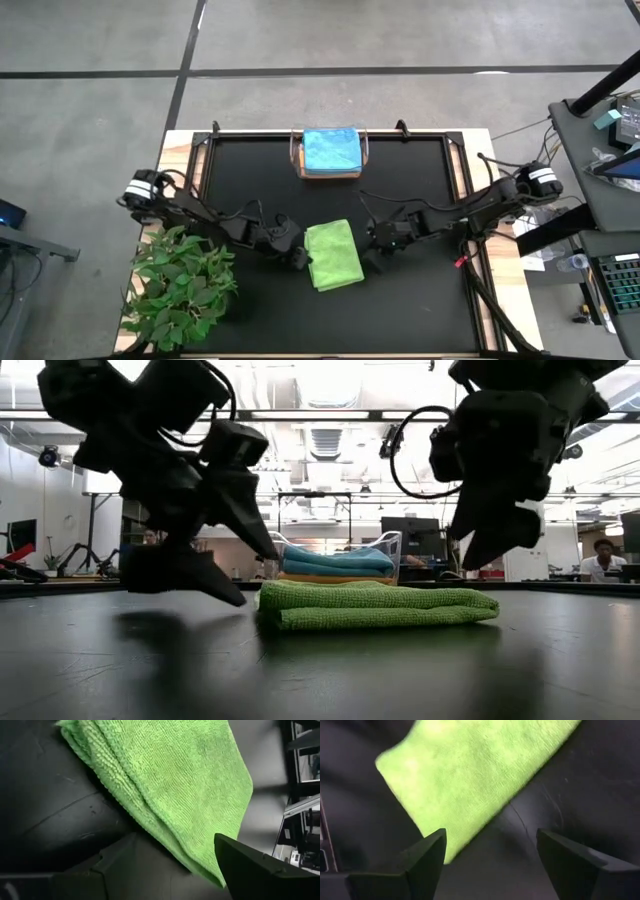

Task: Fold microfiber towels
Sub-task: Put the green microfiber cloth into the transparent bin

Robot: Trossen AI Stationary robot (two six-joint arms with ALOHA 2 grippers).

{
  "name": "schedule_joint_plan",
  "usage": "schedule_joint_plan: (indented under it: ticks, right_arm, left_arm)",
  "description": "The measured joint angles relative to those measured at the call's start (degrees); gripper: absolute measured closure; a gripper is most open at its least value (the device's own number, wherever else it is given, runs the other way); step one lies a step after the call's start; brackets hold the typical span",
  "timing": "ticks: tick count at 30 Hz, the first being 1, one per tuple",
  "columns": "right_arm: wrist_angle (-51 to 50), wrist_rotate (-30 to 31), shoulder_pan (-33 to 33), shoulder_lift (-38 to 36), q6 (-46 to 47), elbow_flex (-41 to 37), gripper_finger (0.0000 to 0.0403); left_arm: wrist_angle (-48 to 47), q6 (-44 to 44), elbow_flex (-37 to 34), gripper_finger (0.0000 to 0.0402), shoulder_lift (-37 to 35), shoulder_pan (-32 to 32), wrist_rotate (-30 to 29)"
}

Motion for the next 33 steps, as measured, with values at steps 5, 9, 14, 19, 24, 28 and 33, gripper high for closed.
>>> schedule_joint_plan:
  ticks: [5, 9, 14, 19, 24, 28, 33]
  right_arm:
    - [3.9, 0.1, -1.4, 2.3, -2.2, 0.0, 0.0105]
    - [4.7, 0.0, -3.1, 3.8, -4.6, 0.0, 0.0105]
    - [6.6, 0.1, -4.4, 5.4, -6.3, 0.0, 0.0106]
    - [8.1, -0.1, -4.6, 6.5, -7.8, -0.1, 0.0108]
    - [10.5, -0.1, -4.6, 8.9, -8.4, -0.3, 0.0114]
    - [15.6, -0.4, -4.6, 12.1, -8.5, -0.2, 0.0117]
    - [25.0, -4.1, -4.6, 16.2, -8.1, -0.2, 0.0118]
  left_arm:
    - [2.7, -0.1, 0.8, 0.0153, 3.0, 0.0, -0.5]
    - [5.6, -0.1, 1.6, 0.0153, 5.4, 0.0, -1.2]
    - [11.0, -0.1, 1.7, 0.0153, 8.3, 0.0, -1.5]
    - [11.1, -0.1, 1.8, 0.0153, 8.8, 0.0, -2.4]
    - [11.1, -0.1, 1.9, 0.0153, 8.7, 0.0, -3.8]
    - [12.0, -0.3, 2.0, 0.0153, 9.1, 0.0, -4.8]
    - [11.7, -1.7, 2.2, 0.0153, 9.2, 0.0, -6.2]
